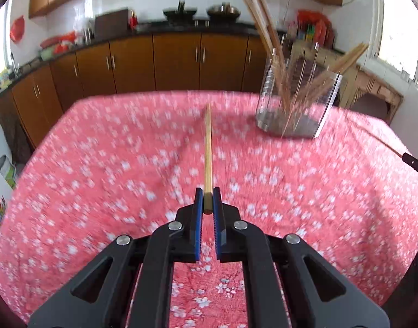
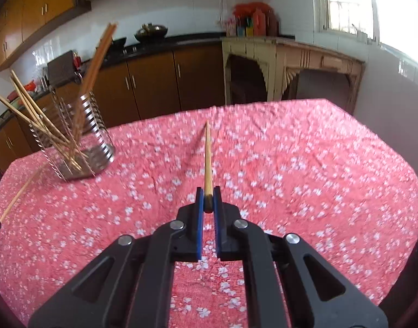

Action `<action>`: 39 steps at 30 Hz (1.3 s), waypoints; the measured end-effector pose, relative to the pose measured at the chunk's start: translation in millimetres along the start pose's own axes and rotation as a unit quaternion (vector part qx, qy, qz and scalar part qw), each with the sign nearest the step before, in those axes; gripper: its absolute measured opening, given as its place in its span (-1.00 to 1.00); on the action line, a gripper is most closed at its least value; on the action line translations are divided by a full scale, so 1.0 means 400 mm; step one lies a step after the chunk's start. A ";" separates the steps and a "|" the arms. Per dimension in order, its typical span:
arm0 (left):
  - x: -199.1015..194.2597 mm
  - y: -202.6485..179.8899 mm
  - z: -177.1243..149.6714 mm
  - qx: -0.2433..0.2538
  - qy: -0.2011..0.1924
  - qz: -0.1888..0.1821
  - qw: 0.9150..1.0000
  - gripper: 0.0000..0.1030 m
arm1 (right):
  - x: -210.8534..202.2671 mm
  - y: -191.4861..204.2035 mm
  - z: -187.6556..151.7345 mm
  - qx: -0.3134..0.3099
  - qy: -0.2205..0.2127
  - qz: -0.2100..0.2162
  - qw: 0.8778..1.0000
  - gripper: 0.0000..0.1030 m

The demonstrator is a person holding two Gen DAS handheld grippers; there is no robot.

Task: Organize utensils
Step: 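Lift both held chopsticks and carry them over the wire holder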

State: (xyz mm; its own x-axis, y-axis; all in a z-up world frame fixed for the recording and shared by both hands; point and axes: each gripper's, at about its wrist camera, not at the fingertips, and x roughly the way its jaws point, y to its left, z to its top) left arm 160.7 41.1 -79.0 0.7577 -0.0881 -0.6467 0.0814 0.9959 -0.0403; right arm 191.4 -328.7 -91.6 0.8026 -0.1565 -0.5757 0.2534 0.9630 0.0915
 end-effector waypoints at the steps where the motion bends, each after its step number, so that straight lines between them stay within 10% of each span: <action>1: -0.021 0.001 0.008 0.000 -0.016 0.000 1.000 -0.86 | -0.020 0.000 0.008 -0.001 -0.011 0.003 1.000 -0.85; 15: -0.188 0.024 0.129 -0.062 -0.163 -0.008 0.985 -0.86 | -0.190 -0.002 0.143 0.022 -0.134 0.043 0.990 -0.85; 39: -0.275 -0.026 0.248 -0.045 -0.235 -0.016 0.971 -0.86 | -0.306 0.054 0.258 0.033 -0.179 0.137 0.974 -0.85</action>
State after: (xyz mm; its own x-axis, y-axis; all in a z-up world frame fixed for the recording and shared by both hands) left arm 140.9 38.1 68.0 0.9690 -0.0985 -0.2268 0.0692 0.9886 -0.1340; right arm 154.5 -311.3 64.5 0.9789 0.0269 -0.2024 0.0273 0.9653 0.2598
